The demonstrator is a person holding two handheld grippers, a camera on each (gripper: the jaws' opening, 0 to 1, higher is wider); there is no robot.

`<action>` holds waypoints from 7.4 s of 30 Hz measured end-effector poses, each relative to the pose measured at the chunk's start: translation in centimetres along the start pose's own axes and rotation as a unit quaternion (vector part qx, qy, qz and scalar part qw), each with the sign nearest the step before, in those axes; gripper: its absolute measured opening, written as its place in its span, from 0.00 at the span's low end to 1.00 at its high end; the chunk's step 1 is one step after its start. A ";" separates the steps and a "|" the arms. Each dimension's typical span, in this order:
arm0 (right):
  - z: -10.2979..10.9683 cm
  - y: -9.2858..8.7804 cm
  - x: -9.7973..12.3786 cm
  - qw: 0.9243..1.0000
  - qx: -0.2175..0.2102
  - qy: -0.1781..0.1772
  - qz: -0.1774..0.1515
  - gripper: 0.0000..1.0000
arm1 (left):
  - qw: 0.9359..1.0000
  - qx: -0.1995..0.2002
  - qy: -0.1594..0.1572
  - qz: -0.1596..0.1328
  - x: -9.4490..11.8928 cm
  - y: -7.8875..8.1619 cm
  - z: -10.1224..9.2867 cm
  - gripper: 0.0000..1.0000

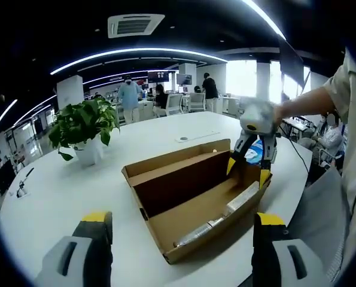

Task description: Operate the shoe box by opening the lid, removing the specified soft item, and placing it in the target area until the item is outside and the box remains undamaged.

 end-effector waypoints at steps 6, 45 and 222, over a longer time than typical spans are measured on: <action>-0.8 -0.3 0.7 0.999 0.028 -0.021 0.012 0.57 | 1.000 -0.001 -0.001 0.004 -0.2 -0.6 0.9 0.99; 2.1 2.2 -2.5 0.997 0.072 -0.004 0.009 0.16 | 1.000 -0.002 0.013 0.008 -0.1 -1.3 0.3 0.96; -7.9 -27.0 23.1 0.969 -0.006 -0.141 0.201 0.16 | 0.999 -0.004 -0.016 0.042 -2.6 -1.5 -1.5 0.98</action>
Point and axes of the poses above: the point that each gripper's makers call its tool centre point, and the gripper's own axes: x roughly backward along the fingers, z roughly to its left, y roughly out of its top, the point moved 2 cm from there along x, roughly backward along the fingers, and after that the axes turned 9 degrees about x, right-handed, at the moved point
